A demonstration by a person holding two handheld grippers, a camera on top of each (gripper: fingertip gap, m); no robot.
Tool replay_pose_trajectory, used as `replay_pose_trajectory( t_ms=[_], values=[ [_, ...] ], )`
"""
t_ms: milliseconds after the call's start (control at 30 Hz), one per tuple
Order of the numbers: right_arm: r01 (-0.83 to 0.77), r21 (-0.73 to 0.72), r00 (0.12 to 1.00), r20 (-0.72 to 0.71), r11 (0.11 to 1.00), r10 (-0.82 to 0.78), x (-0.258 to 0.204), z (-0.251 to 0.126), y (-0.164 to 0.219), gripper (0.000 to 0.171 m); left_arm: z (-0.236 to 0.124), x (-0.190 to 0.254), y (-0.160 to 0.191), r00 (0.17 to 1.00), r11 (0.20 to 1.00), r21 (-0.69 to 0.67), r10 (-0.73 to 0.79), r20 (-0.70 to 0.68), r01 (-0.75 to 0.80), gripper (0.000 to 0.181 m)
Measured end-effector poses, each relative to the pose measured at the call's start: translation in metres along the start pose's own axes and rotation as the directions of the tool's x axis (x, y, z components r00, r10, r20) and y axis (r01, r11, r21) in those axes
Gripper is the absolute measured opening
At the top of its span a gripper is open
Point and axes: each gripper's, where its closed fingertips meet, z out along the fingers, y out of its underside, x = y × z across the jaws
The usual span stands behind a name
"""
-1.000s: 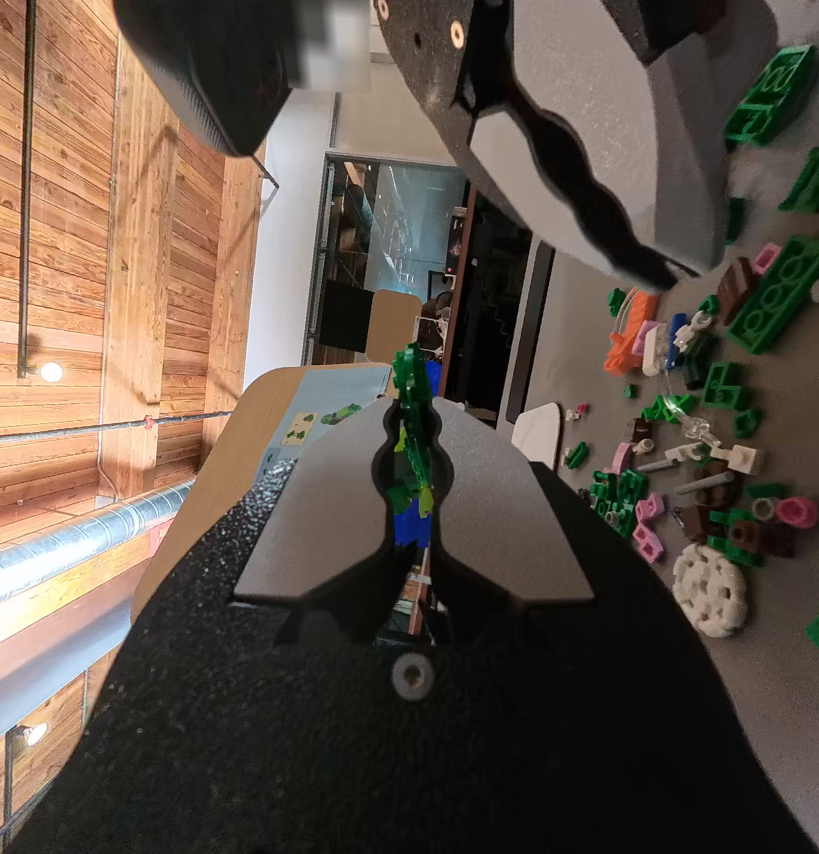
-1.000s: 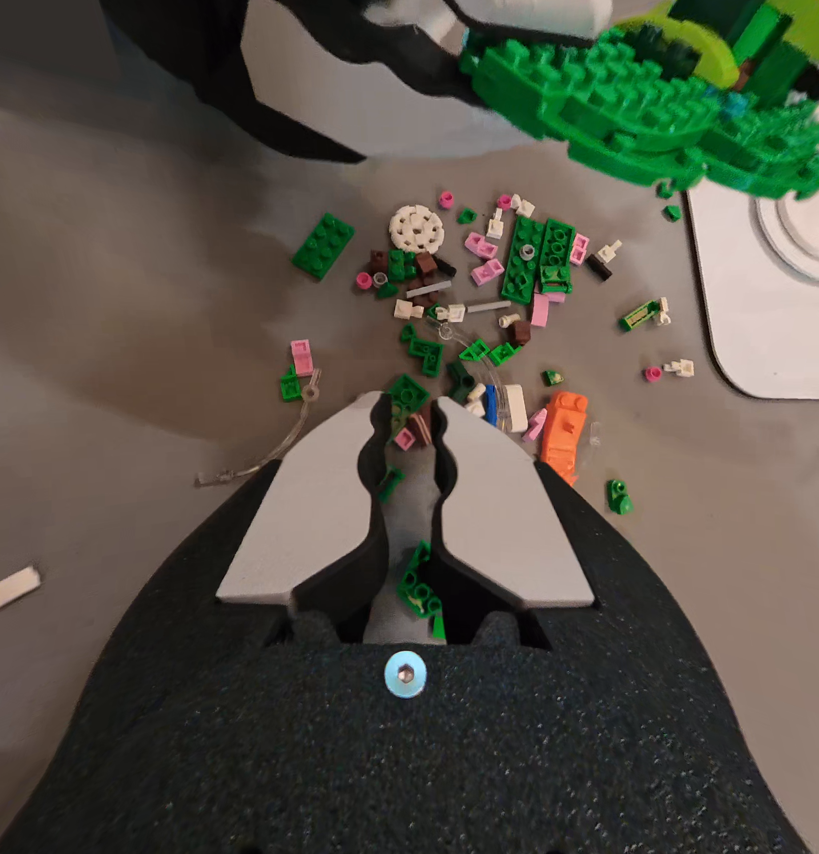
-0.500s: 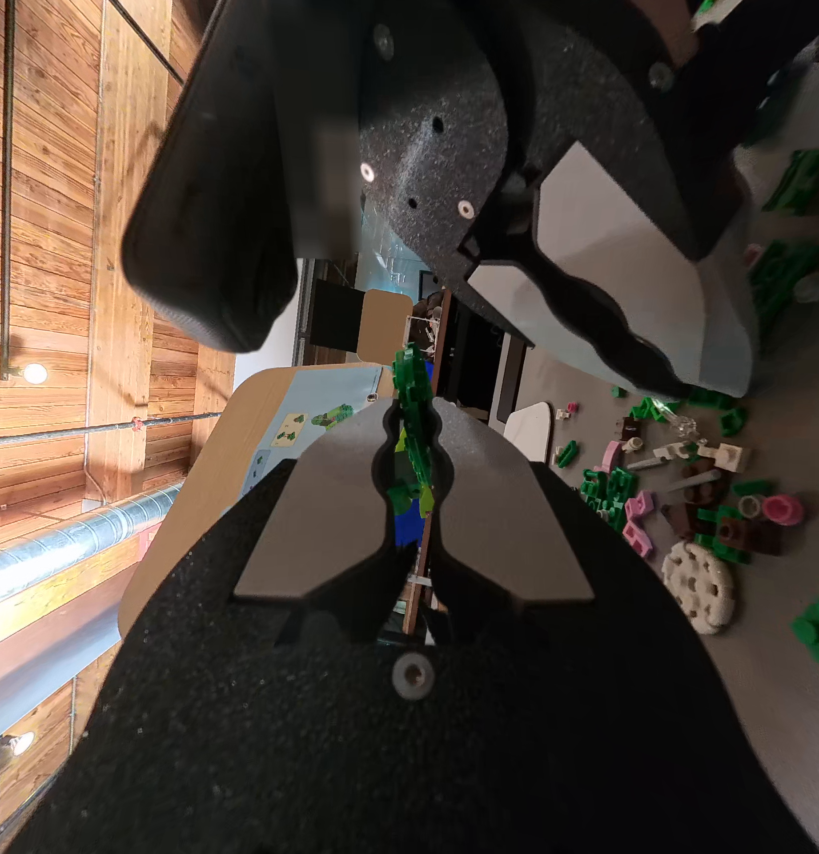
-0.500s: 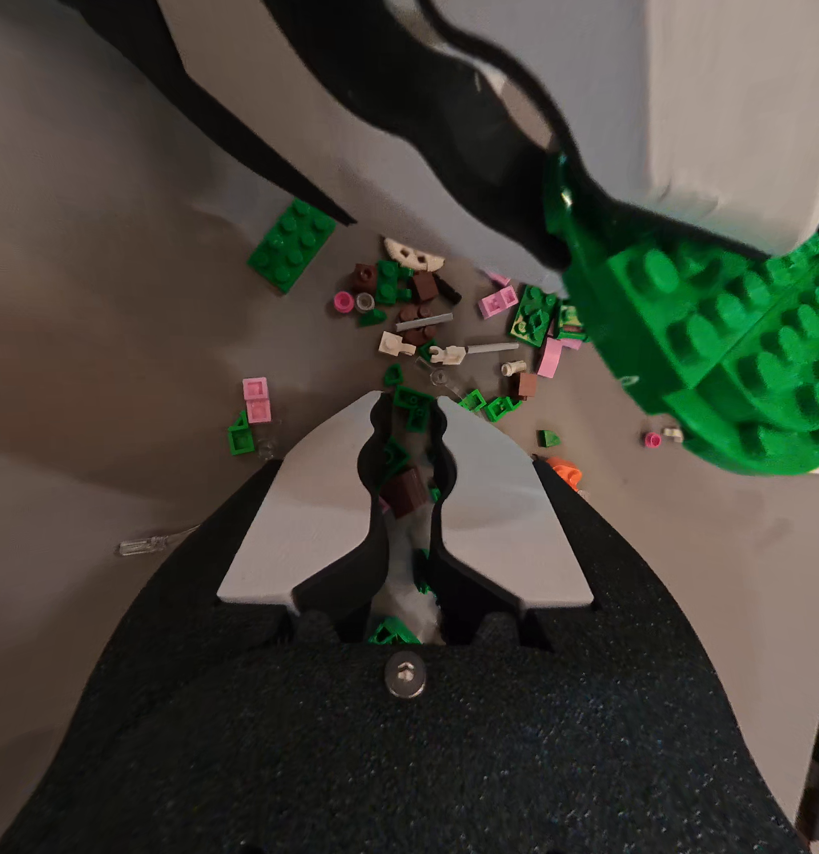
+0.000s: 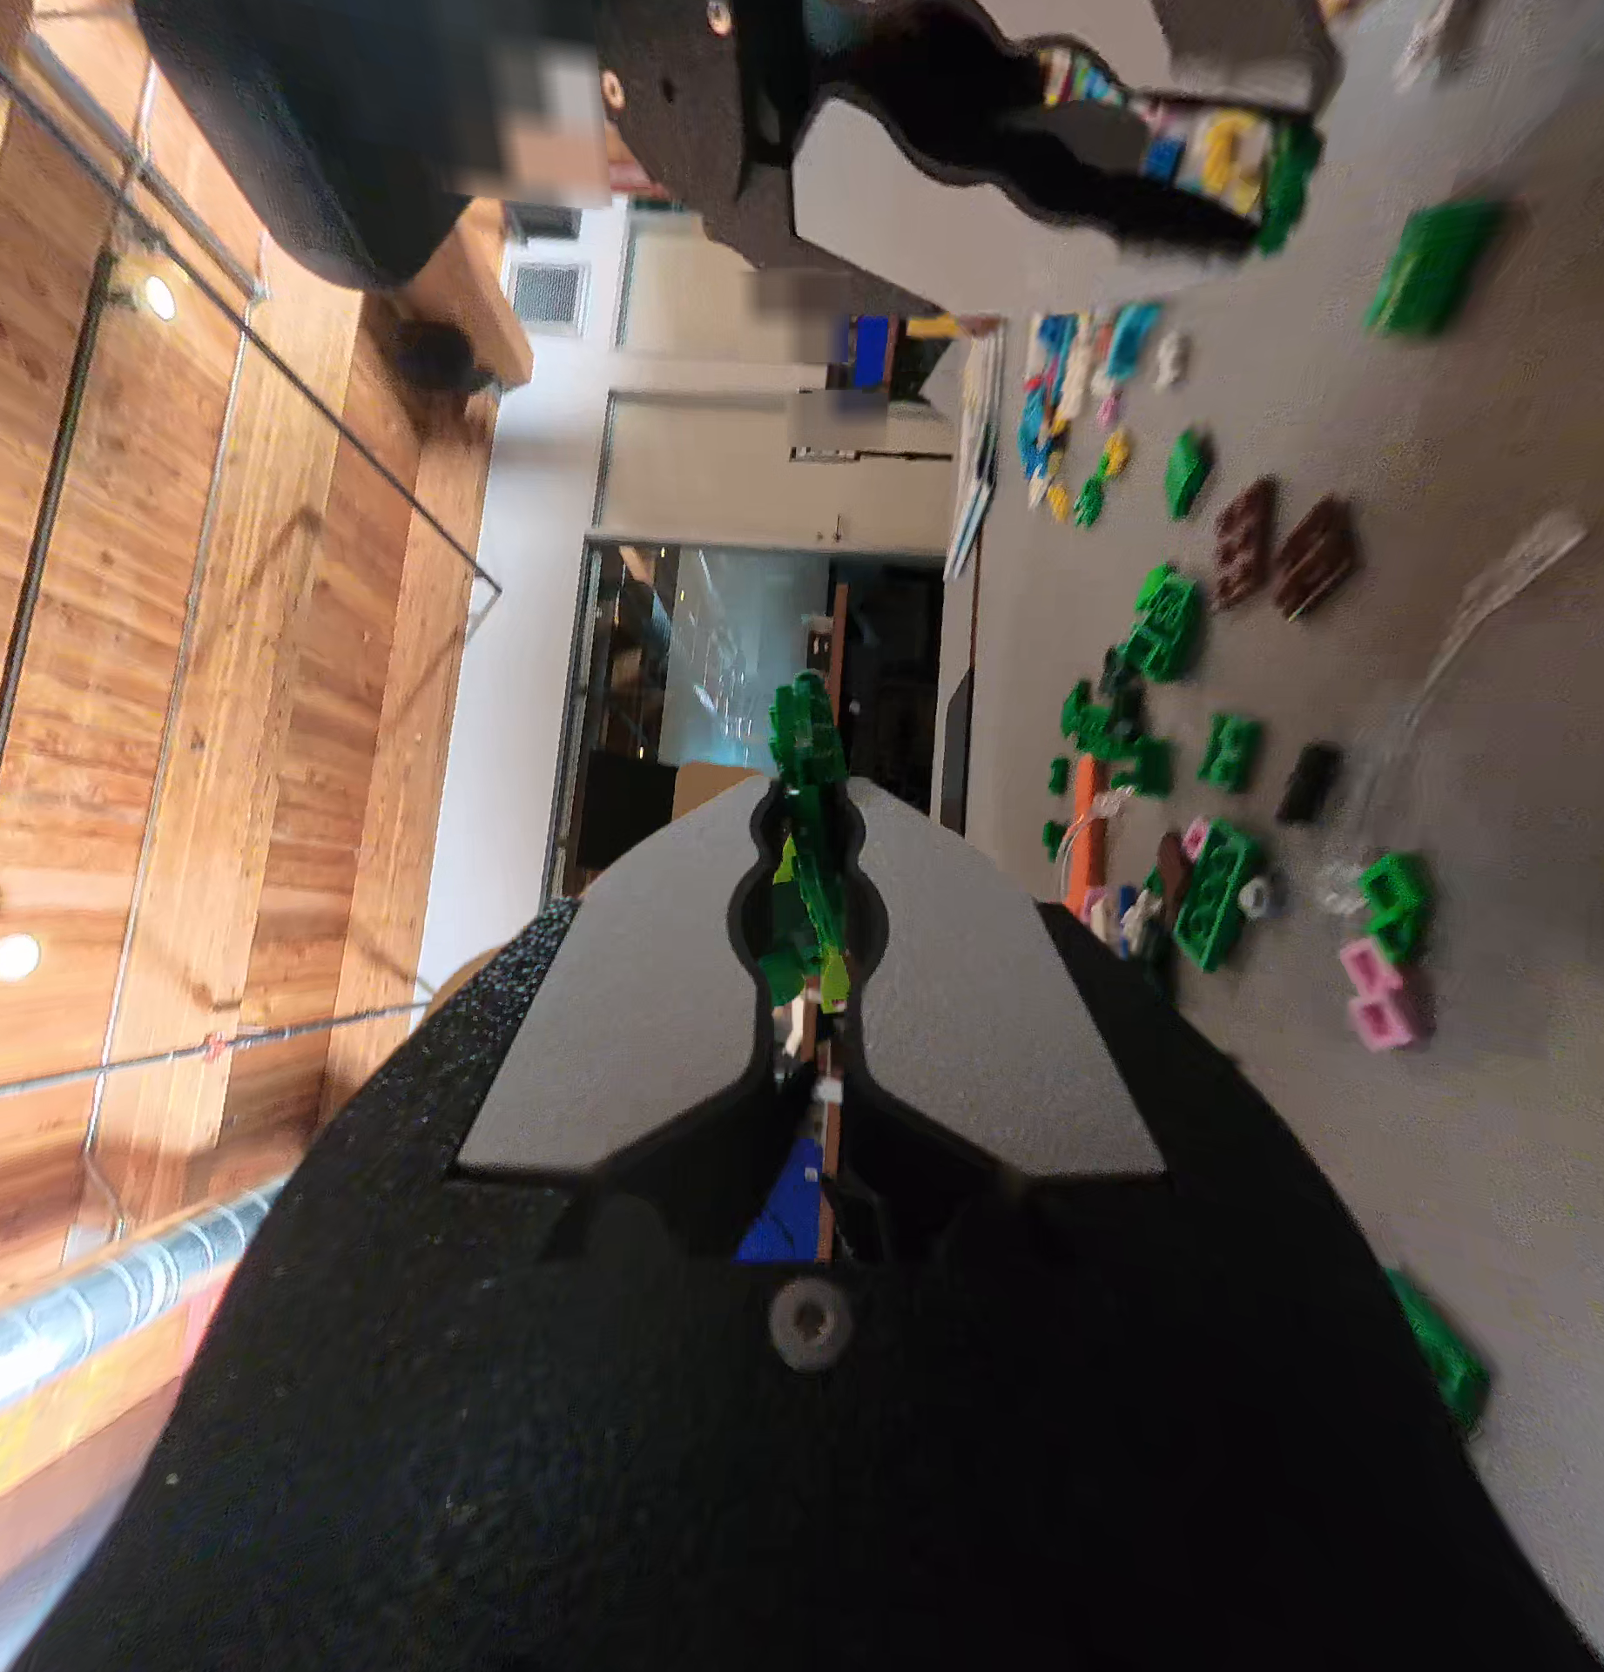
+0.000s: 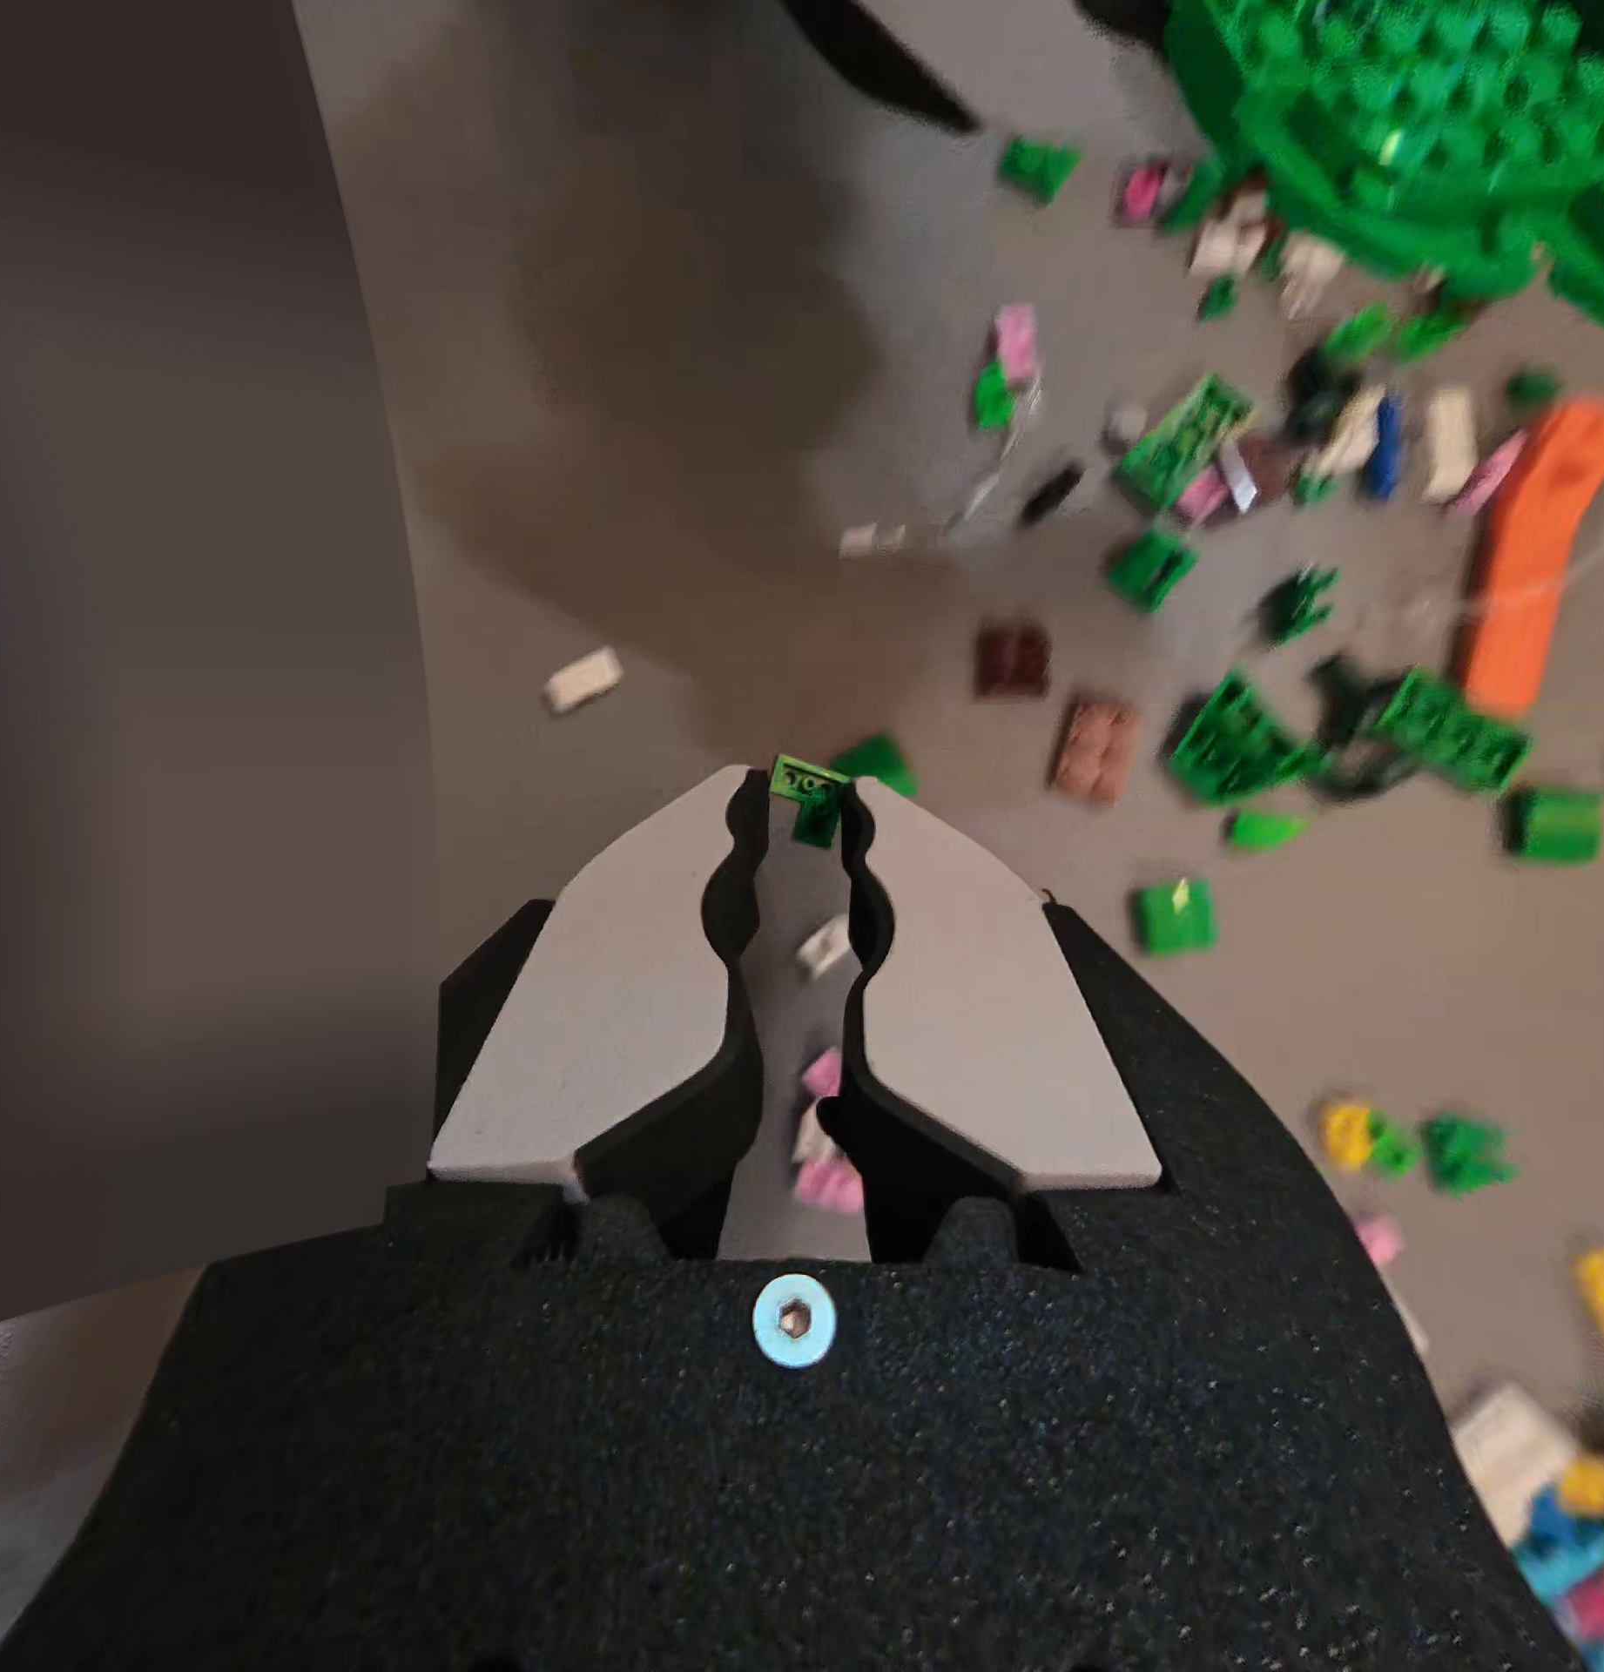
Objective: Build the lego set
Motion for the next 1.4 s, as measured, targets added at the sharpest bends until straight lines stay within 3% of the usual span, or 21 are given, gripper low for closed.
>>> replay_pose_trajectory(
  t_ms=[167, 267, 333, 400, 600, 733, 833, 1067, 1200, 1400],
  values=[
    [-0.121, -0.217, 0.988, -0.119, 0.969, 0.097, -0.028, -0.037, 0.053, 0.014, 0.001, 0.006, -0.023, 1.0, 0.998, 0.065, -0.004, -0.024, 0.006, 0.009],
    [-0.152, -0.304, 0.976, -0.195, 0.941, 0.094, -0.038, -0.06, 0.065, 0.015, 0.001, 0.008, -0.029, 0.999, 0.996, 0.082, -0.018, -0.034, 0.021, 0.009],
    [-0.142, -0.271, 0.967, -0.242, 0.952, 0.076, -0.038, -0.068, 0.057, 0.032, 0.001, 0.011, -0.03, 0.999, 0.996, 0.086, -0.017, -0.046, 0.021, 0.009],
    [-0.129, -0.246, 0.962, -0.268, 0.961, 0.061, -0.041, -0.074, 0.053, 0.038, 0.001, 0.014, -0.03, 0.998, 0.996, 0.088, -0.017, -0.057, 0.022, 0.009],
    [-0.231, -0.134, 0.913, -0.371, 0.964, 0.167, -0.03, -0.079, 0.079, 0.03, 0.002, 0.017, -0.034, 0.996, 0.994, 0.098, -0.045, -0.074, 0.053, 0.009],
    [-0.374, -0.099, 0.862, -0.404, 0.922, 0.306, -0.019, -0.071, 0.116, 0.028, 0.002, 0.02, -0.041, 0.995, 0.991, 0.116, -0.051, -0.089, 0.061, 0.009],
    [-0.459, -0.006, 0.815, -0.401, 0.889, 0.418, -0.012, -0.066, 0.124, 0.023, 0.002, 0.023, -0.046, 0.994, 0.99, 0.127, -0.044, -0.104, 0.057, 0.009],
    [-0.433, -0.017, 0.808, -0.45, 0.901, 0.38, -0.004, -0.06, 0.131, 0.012, 0.002, 0.022, -0.056, 0.994, 0.985, 0.159, -0.049, -0.095, 0.064, 0.009],
    [-0.412, -0.004, 0.817, -0.443, 0.911, 0.368, -0.003, -0.059, 0.128, 0.008, 0.006, 0.021, -0.079, 0.989, 0.974, 0.204, -0.078, -0.123, 0.103, 0.009],
    [-0.235, -0.003, 0.844, -0.496, 0.972, 0.202, -0.006, -0.065, 0.084, 0.008, 0.02, 0.026, -0.115, 0.964, 0.95, 0.226, -0.172, -0.202, 0.217, 0.009]
  ],
)
